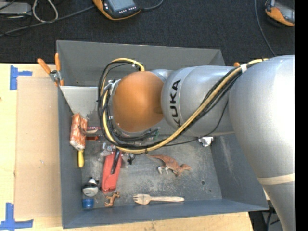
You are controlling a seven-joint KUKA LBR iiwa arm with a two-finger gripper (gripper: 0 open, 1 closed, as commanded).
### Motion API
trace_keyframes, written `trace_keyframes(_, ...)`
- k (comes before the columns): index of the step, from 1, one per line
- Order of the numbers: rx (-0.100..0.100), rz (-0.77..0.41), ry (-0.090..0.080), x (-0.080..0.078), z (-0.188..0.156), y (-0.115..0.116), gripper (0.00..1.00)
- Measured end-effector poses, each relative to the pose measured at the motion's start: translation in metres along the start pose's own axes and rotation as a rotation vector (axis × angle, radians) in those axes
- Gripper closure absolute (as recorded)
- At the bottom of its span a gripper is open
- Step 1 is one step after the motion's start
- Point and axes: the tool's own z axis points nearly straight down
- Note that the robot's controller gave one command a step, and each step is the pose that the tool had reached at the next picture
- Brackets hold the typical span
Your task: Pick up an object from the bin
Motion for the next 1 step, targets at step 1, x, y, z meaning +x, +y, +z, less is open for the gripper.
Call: trace_keyframes(1, -0.004, 0.002, 0.003, 0.0008, -0.0152, 0.0018, 1.0)
